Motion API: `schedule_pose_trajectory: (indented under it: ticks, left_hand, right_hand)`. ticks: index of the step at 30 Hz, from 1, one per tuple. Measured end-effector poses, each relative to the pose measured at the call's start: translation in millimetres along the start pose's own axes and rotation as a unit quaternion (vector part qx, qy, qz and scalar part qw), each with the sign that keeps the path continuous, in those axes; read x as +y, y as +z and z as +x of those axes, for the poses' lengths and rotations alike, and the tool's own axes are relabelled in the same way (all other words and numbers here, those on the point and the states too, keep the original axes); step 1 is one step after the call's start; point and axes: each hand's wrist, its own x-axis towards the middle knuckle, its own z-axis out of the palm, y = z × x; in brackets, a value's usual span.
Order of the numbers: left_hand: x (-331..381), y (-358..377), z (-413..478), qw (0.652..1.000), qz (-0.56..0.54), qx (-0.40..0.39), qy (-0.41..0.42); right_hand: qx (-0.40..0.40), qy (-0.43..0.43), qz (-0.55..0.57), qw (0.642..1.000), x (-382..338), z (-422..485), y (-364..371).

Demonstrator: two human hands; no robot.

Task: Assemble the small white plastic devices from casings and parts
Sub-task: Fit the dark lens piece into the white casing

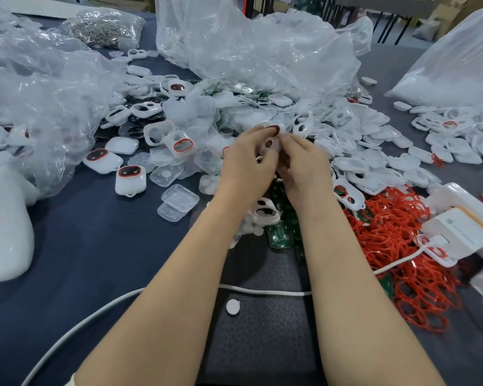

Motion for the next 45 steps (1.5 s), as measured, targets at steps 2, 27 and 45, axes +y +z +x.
schedule_pose_trajectory:
  ticks: [2, 27, 45]
  left_hand:
    - [0.9, -5.4, 2.0, 0.995, -0.071, 0.052, -0.052]
    - [0.3, -18.9, 3.4, 0.882, -0.387, -0.042, -0.264]
    - [2.3, -26.1, 6.5, 0.883, -0.405, -0.023, -0.237]
  right_hand:
    - [-0.02, 0.048, 0.062, 0.997, -2.8, 1.7, -1.6]
    - [-0.074, -0.011, -0.045, 0.996, -1.9, 0.6, -1.9]
    - [-0.14, 0.087, 0.124, 0.979, -11.2, 2.0, -16.5]
